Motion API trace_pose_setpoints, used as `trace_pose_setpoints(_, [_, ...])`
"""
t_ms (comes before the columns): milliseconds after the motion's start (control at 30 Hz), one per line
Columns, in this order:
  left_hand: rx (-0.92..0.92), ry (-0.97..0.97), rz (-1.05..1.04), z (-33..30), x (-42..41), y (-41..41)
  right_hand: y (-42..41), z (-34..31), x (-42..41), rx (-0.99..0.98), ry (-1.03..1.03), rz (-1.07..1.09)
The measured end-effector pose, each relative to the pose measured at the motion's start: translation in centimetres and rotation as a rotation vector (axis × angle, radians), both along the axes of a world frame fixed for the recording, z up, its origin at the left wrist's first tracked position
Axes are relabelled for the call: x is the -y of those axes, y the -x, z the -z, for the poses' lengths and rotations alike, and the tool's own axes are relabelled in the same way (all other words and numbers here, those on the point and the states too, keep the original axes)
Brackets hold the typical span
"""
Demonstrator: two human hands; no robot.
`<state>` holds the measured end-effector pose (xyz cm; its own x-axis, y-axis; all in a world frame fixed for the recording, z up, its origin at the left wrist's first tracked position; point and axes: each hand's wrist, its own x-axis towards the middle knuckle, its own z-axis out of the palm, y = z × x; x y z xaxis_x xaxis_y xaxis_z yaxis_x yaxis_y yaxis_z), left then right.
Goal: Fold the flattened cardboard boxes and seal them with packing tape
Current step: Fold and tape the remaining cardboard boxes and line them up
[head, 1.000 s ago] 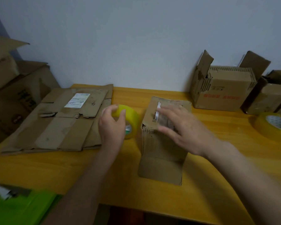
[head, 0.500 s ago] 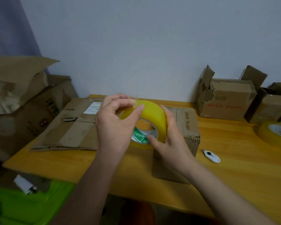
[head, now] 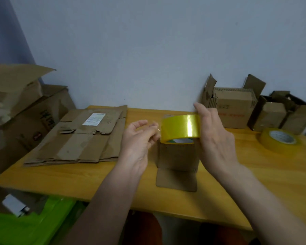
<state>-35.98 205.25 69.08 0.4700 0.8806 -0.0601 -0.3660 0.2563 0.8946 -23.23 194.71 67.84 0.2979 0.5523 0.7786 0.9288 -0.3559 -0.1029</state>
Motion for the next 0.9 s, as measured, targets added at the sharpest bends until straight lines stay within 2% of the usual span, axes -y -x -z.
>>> trace_pose_setpoints(67, [-0.011, 0.045, 0.024, 0.1, 0.4, -0.7, -1.3, 0.2, 0.5, -0.099, -0.128, -0.032])
trace_pose_setpoints(200, [0.045, 0.162, 0.150, 0.4, 2.0, -2.4, -2.6, 0.9, 1.4, -0.653, -0.529, -0.151])
trace_pose_setpoints(300, [0.054, 0.163, 0.158, 0.5, 2.1, -3.4, -2.4, 2.1, 2.3, -0.842, -0.525, -0.225])
trace_pose_setpoints(400, [-0.010, 0.135, 0.165, 0.8, 1.7, -3.4, -3.1, 2.8, 3.6, -0.822, -0.413, -0.224])
trace_pose_setpoints(567, [-0.133, 0.120, 0.170, 2.1, 2.0, -2.8, -4.5, 2.7, 5.9, -0.529, -0.196, -0.147])
trace_pose_setpoints(667, [-0.159, 0.127, 0.090, 2.3, 0.8, -2.0, -6.3, 3.2, 7.4, -0.231, -0.070, 0.098])
trace_pose_setpoints(700, [-0.187, 0.111, 0.083, 2.4, 0.4, -1.8, -7.2, 3.4, 8.0, -0.202, -0.073, 0.154])
trace_pose_setpoints(767, [-0.236, 0.078, 0.090, 2.9, 0.4, -1.5, -8.2, 4.0, 8.5, -0.321, -0.142, 0.129])
trace_pose_setpoints(833, [-0.258, 0.060, 0.055, 3.4, 0.6, -1.8, -8.3, 4.7, 8.4, -0.456, -0.186, -0.007])
trace_pose_setpoints(900, [-0.298, 0.015, -0.015, 3.6, 0.0, -2.1, -8.1, 5.2, 8.3, -0.451, -0.133, -0.092])
